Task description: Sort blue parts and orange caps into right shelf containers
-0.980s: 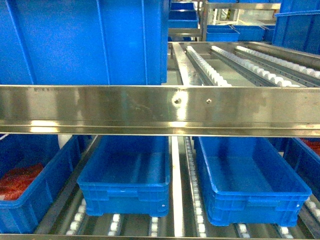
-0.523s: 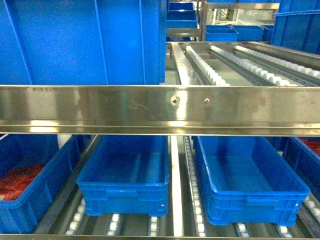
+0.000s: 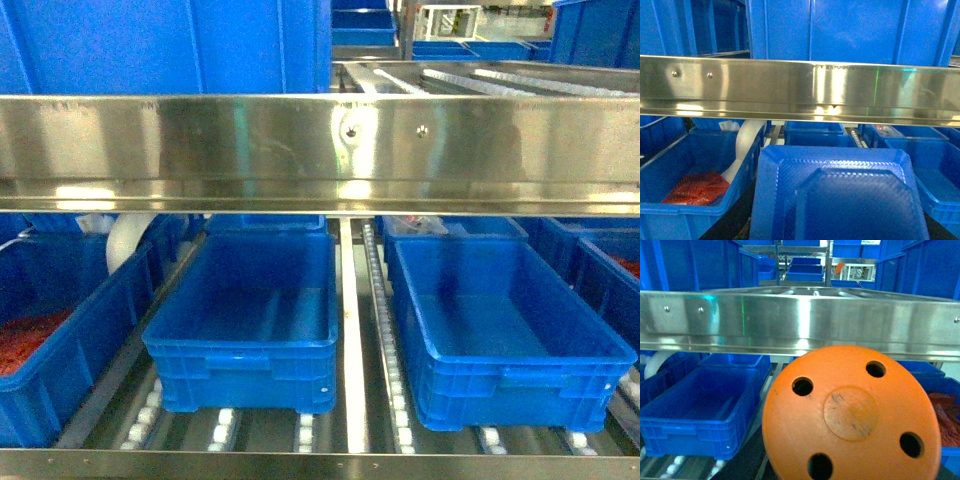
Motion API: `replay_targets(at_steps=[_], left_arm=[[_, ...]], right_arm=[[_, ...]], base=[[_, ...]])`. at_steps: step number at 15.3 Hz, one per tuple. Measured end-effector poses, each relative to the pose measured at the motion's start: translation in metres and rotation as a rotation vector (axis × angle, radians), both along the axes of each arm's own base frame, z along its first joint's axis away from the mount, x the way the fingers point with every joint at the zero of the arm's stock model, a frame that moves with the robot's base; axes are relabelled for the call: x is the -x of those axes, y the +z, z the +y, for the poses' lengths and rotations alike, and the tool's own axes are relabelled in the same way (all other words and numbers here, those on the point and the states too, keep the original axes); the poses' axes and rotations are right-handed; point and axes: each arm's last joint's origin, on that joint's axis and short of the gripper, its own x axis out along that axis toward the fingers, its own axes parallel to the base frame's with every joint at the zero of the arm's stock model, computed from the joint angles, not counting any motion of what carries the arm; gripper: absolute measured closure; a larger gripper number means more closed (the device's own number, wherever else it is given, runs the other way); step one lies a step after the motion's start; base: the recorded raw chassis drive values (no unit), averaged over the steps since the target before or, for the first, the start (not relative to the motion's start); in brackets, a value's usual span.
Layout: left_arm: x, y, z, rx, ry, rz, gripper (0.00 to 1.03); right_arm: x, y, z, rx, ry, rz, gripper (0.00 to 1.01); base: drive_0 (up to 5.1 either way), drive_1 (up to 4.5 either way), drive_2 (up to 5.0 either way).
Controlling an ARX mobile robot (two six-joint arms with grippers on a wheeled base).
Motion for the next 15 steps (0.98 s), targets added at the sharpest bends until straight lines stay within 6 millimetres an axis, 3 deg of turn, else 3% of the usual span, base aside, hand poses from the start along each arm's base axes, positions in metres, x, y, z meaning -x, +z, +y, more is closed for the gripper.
replay_targets(at_steps=[15], left_arm=[[0.0000,-0.0001,0.0000,0.000,-0.001,0.001,0.60]], right_arm=[[0.0000,0.0001,0.0000,-0.007,0.000,-0.001,0.57]], base=[[0.0,0.00,0.0]])
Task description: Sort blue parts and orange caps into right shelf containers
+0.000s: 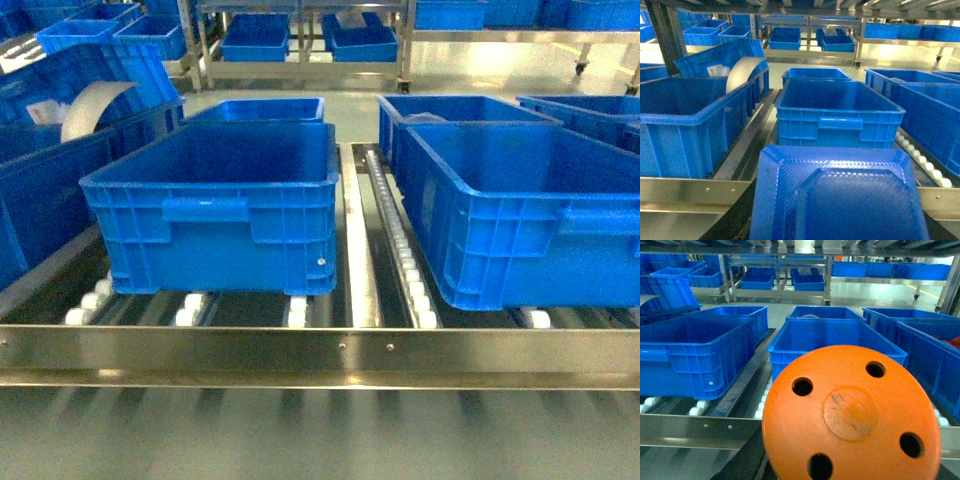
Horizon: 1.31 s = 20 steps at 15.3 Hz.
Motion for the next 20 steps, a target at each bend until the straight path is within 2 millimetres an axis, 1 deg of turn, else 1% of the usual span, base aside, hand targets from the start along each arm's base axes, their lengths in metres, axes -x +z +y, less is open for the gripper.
replay_targets(at_steps=[20], left_arm=[[0.0000,-0.0001,0.0000,0.000,0.001,0.001,0.60]], right_arm=[[0.0000,-0.0001,0.0000,0.000,0.000,0.001,0.57]], base=[[0.0,0.00,0.0]])
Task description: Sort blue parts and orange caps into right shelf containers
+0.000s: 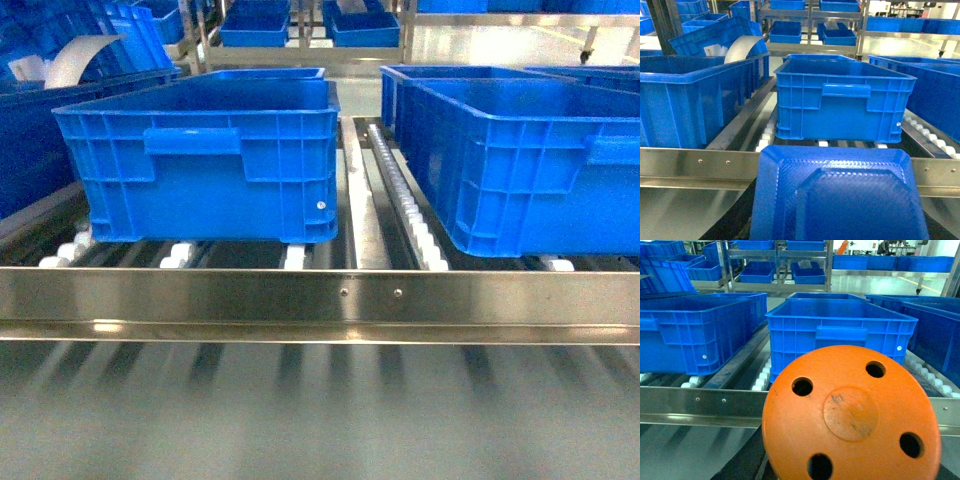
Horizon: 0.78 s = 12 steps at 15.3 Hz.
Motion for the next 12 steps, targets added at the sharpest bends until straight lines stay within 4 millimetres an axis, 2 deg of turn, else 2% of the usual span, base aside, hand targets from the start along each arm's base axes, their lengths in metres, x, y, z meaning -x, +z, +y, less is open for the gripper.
replay_targets(at_steps=[12], left_arm=[[0.0000,0.0001,0.0000,0.000,0.000,-0.001,0.60]], right_arm=[[0.0000,0.0000,0.0000,0.000,0.000,0.000,0.57]], base=[[0.0,4.11,-4.1]])
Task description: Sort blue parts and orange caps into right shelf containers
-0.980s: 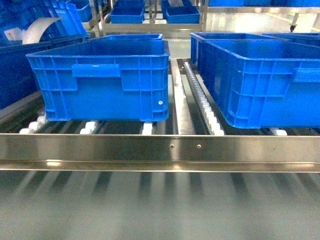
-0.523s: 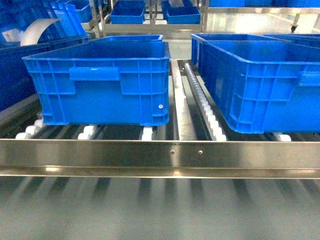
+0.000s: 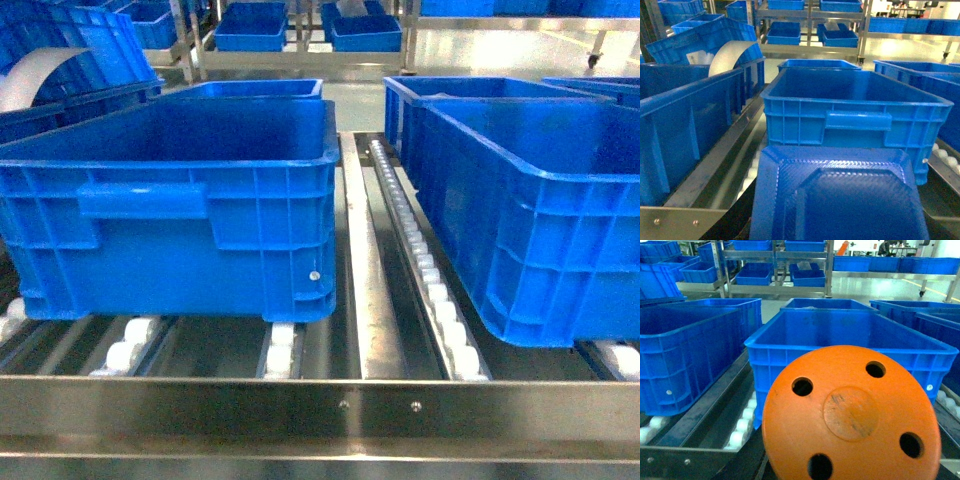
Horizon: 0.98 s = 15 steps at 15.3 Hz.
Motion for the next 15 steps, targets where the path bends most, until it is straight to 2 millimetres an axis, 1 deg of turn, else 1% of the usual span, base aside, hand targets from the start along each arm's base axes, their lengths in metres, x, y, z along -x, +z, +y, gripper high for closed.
replay_targets(at_steps=[1,15], left_arm=[[0.0000,0.0003,0.0000,0.000,0.000,-0.003,0.60],[0.0000,0.0001,0.0000,0.000,0.000,-0.001,0.60]], right_arm=[[0.0000,0.0000,0.0000,0.000,0.000,0.000,0.57],[0.0000,0.0000,0.0000,0.000,0.000,0.000,0.57]], base=[[0.1,4.21,-4.1],[0.0,0.00,0.0]])
